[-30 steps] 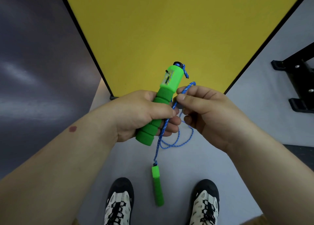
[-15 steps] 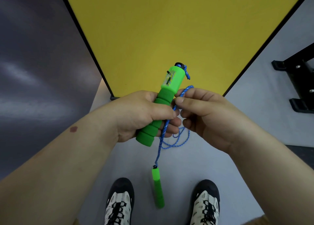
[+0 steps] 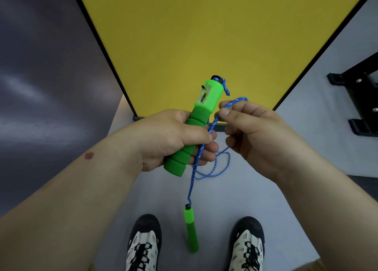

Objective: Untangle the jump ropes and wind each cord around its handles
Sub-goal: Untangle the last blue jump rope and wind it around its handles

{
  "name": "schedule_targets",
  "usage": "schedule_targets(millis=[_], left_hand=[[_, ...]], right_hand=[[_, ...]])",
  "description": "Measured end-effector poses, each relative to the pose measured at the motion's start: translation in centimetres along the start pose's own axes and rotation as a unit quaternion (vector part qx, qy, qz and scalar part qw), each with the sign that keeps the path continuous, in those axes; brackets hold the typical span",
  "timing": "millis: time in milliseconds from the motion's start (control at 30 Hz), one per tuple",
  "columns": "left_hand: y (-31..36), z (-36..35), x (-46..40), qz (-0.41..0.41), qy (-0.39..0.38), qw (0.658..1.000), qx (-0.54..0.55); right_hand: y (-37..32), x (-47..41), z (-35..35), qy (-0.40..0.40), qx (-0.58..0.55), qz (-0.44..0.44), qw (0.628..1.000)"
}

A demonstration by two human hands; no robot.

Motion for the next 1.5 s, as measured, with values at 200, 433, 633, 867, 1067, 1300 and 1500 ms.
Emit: schedule_targets(millis=[200,433,633,867,1067,1300,1500], left_hand=[[-0.1,-0.1,0.0,-0.004,0.002,1.0,0.002],[-0.1,-0.2,0.0,0.003,0.003,1.0,0.005],[-0.1,-0.1,0.0,0.002,-0.002,1.0,-0.001],[0.0,-0.2,-0.1,0.002,-0.004,1.0,0.005],[-0.1,0.0,-0.2,-0.003,-0.001,1.0,0.007],[-0.1,0.1,-0.3,-0.005,0.003,1.0,0.007],[0.0,0.2,-0.3,-0.002,0.01,1.0,0.011]], right_hand=[[0.0,0.2,-0.5,-0.024,0.023,0.003,0.999],[-0.6,-0.1,0.9,0.065,-0.042,0.036,0.996],[0.1,0.2,-0.5,-0.029,0.008,-0.008,1.0],[-0.2,0.1,0.0,0.014,-0.011,0.008,1.0],[-0.7,-0.1,1.1,0.075,-0.053,0.036,0.995],[0.3,0.3,-1.0,-0.05,0.021,-0.006,0.998],[-0.4,0.1,0.0,0.024,-0.018,0.033,0.999]])
Point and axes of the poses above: each hand's wrist, its own x-axis away from the middle knuckle, its own z-axis out of the back of the hand, y = z × x, the point moved 6 cm from there along -x, towards the middle knuckle, and after that the axes turned 1 degree about x, right-handed, at the moved point
